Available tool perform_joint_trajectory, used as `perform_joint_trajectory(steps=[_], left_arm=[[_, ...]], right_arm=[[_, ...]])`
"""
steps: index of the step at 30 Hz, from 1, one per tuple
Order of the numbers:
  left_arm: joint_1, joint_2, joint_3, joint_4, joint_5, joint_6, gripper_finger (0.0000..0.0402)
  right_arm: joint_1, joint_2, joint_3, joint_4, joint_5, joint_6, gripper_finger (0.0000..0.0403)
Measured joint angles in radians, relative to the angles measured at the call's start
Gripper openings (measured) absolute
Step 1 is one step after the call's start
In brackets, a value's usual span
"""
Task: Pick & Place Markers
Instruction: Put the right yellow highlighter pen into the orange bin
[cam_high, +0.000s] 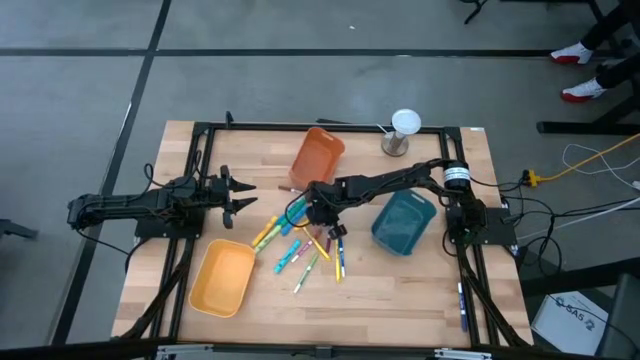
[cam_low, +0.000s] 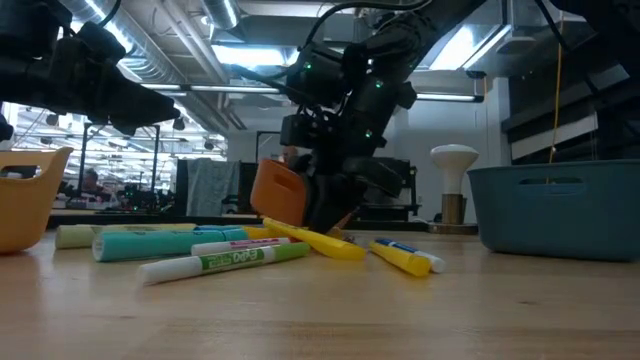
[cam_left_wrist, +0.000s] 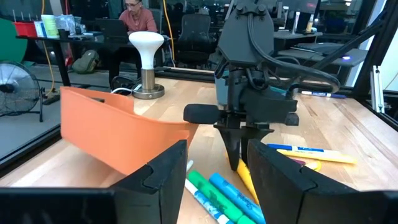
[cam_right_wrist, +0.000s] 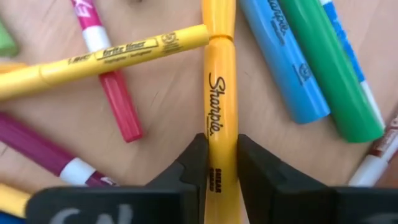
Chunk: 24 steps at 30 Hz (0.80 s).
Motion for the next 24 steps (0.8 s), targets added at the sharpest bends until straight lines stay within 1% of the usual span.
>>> perform_joint_trajectory(steps=[7, 12, 18, 24], left_arm=[[0.0, 0.0, 0.0, 0.0, 0.0, 0.0, 0.0164], [0.0, 0.0, 0.0, 0.0, 0.0, 0.0, 0.0166], [0.0, 0.0, 0.0, 0.0, 0.0, 0.0, 0.0163], [0.0, 0.0, 0.0, 0.0, 0.0, 0.0, 0.0162]], right_arm=[[0.022, -0.032, -0.005, 0.04, -0.004, 0.091, 0.0066], [0.044, -0.037, 0.046, 0.034, -0.002, 0.111, 0.0071], [0.061, -0.039, 0.159, 0.004, -0.001, 0.119, 0.0066], [0.07, -0.04, 0.292, -0.065, -0.02, 0.148, 0.0073]])
